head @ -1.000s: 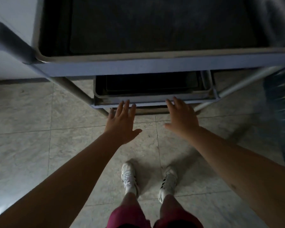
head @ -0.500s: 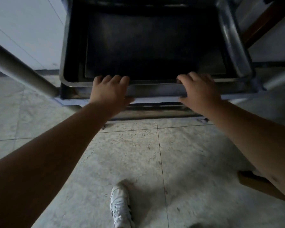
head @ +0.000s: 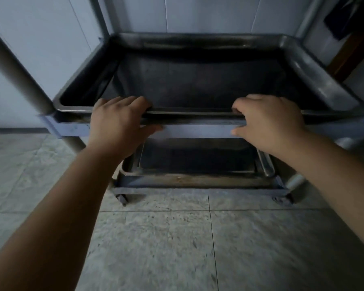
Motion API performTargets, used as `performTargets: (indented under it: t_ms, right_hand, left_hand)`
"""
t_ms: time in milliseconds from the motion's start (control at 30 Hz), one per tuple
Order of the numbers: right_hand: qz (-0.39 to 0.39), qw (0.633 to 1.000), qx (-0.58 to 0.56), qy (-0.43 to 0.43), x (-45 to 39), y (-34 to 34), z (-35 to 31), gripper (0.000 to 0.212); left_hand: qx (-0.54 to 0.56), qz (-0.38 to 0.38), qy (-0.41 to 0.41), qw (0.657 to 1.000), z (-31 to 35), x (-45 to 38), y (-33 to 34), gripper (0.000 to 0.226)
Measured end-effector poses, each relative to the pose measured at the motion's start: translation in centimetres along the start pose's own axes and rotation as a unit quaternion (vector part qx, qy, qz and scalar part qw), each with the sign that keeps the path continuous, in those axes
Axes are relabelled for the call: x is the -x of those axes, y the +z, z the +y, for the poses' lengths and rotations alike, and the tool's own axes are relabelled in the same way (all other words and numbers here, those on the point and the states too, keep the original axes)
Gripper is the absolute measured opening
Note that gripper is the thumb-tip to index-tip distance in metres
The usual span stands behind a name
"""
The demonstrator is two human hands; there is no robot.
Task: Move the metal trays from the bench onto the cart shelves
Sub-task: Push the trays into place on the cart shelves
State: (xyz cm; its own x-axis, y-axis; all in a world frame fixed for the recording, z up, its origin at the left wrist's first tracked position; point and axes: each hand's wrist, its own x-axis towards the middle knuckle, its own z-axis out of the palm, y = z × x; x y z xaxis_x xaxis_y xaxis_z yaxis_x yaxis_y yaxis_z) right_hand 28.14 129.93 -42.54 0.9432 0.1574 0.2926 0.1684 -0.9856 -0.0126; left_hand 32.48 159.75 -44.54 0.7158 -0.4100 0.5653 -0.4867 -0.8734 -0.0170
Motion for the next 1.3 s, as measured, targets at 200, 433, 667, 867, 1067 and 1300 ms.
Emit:
performTargets:
  t_ms: [200, 433, 667, 867, 1067, 1300]
  right_hand:
    - [0.018, 0.999, 0.011, 0.043, 0.5, -0.4, -1.4, 0.036]
    - [0.020, 0.998, 0.047, 0.040, 0.9, -0.5, -2.0, 0.036]
    - [0.041, 0.997, 0.065, 0.001, 1.8, -0.5, -2.7, 0.038]
    - [0.044, 0.997, 0.067, -0.010, 1.9, -0.2, -2.4, 0.038]
    - [0.010, 0.999, 0.043, -0.008, 1.3, -0.8, -2.4, 0.041]
    - [0.115, 0.993, 0.034, -0.011, 2.3, 1.5, -2.4, 0.078]
  left_hand:
    - [-0.003, 0.024, -0.052, 0.998, 1.7, 0.8, -0.7, 0.038]
    - [-0.005, 0.022, -0.078, 0.997, 2.1, 1.0, -0.6, 0.037]
    - [-0.018, 0.015, -0.076, 0.997, 2.0, 1.5, -0.9, 0.034]
    - [-0.027, -0.005, -0.068, 0.997, 1.8, 1.8, -0.8, 0.033]
    - [-0.032, -0.022, -0.074, 0.997, 2.4, 2.1, -1.2, 0.056]
    - [0.021, 0.056, -0.098, 0.993, 2.7, 3.7, 1.9, 0.093]
